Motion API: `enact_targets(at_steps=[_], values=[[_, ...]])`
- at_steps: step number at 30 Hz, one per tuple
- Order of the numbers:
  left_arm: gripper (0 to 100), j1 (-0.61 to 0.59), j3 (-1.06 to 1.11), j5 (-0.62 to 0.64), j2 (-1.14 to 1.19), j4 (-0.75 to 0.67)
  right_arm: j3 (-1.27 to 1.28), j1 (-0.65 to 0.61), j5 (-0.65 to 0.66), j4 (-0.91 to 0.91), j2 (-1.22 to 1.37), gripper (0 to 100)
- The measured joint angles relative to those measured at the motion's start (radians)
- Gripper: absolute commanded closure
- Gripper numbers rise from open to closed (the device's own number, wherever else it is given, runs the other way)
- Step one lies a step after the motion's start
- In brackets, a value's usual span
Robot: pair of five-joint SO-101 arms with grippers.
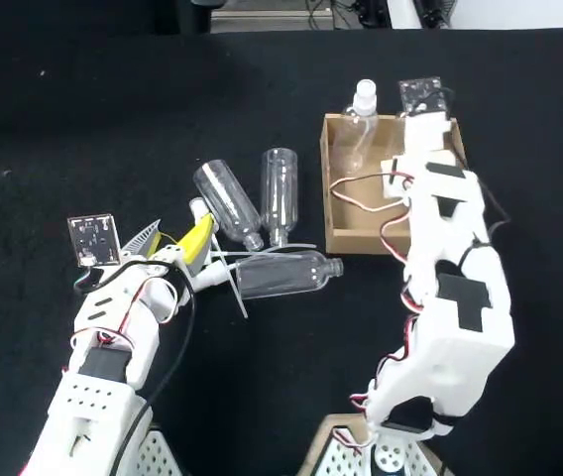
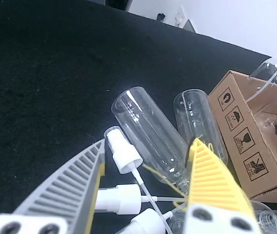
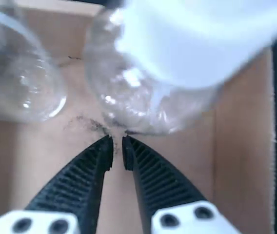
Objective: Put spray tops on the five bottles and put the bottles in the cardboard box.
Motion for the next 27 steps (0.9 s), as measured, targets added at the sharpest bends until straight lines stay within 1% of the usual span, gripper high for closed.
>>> enact_targets(at_steps=[13, 20, 23, 27], values=[[73, 0.0, 0.0, 0.0, 0.0, 0.0, 0.0, -0.002, -0.002, 0.003, -0.002, 98.8], [73, 0.0, 0.0, 0.0, 0.0, 0.0, 0.0, 0.02, -0.008, 0.147, -0.101, 98.8], [73, 0.0, 0.0, 0.0, 0.0, 0.0, 0.0, 0.084, -0.081, 0.158, -0.106, 98.8], [73, 0.0, 0.0, 0.0, 0.0, 0.0, 0.0, 0.157, -0.238, 0.157, -0.107, 98.7]])
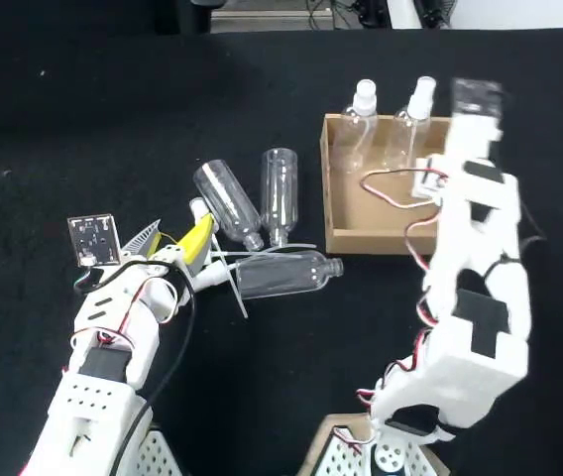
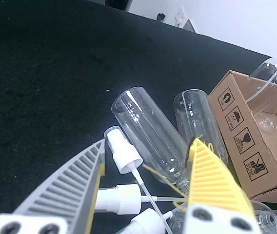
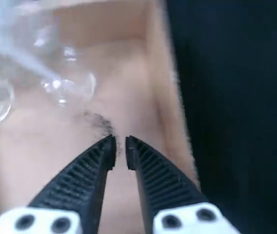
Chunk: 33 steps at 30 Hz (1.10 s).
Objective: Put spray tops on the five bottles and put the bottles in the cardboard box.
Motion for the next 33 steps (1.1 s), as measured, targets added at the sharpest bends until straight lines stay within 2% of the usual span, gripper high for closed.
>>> enact_targets(at_steps=[7, 13, 19, 33], values=[[73, 0.0, 0.0, 0.0, 0.0, 0.0, 0.0, 0.003, -0.25, -0.012, 0.0, 98.7], [73, 0.0, 0.0, 0.0, 0.0, 0.0, 0.014, -0.021, -0.4, -0.176, 0.0, 98.7], [73, 0.0, 0.0, 0.0, 0.0, 0.0, 0.087, -0.034, -0.411, -0.331, 0.005, 98.7], [73, 0.0, 0.0, 0.0, 0.0, 0.0, 0.124, -0.069, -0.39, -0.353, 0.005, 98.7]])
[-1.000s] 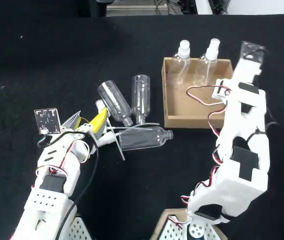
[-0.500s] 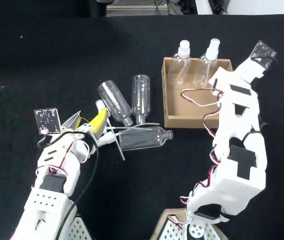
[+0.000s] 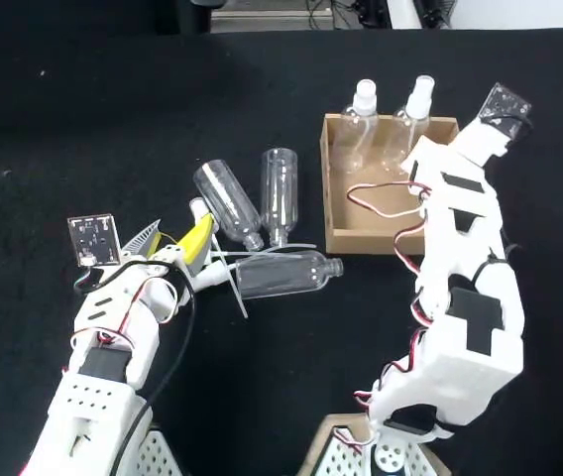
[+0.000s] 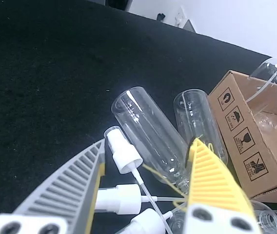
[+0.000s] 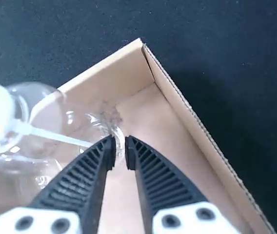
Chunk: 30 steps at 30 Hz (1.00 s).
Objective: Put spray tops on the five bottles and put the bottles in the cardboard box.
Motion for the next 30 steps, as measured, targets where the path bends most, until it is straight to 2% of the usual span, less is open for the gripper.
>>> enact_targets(at_steps=[30], values=[[73, 0.0, 0.0, 0.0, 0.0, 0.0, 0.0, -0.031, 0.006, -0.003, 0.0, 98.7]])
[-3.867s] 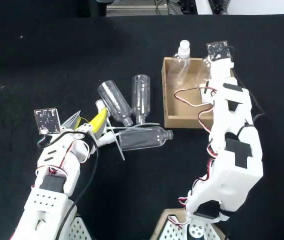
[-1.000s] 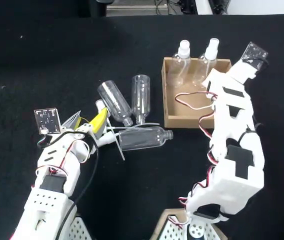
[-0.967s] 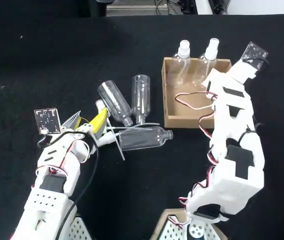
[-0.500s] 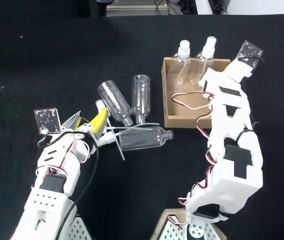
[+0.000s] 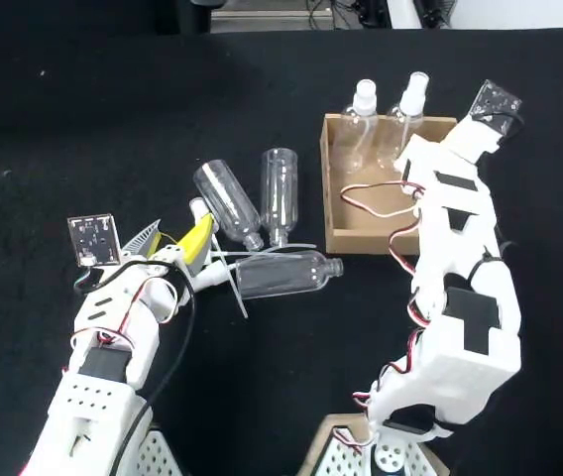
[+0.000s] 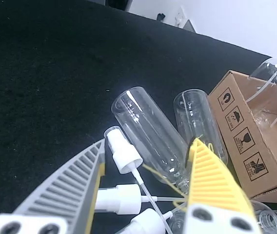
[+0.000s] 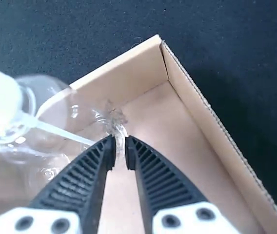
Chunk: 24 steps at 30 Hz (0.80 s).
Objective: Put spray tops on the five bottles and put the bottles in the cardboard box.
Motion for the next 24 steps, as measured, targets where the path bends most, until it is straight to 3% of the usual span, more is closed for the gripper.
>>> enact_targets(at_steps=[16, 24], values=[[73, 0.0, 0.0, 0.0, 0.0, 0.0, 0.0, -0.023, 0.0, 0.0, 0.0, 98.7], [73, 0.0, 0.0, 0.0, 0.0, 0.0, 0.126, 0.0, 0.0, 0.0, -0.091, 98.7]])
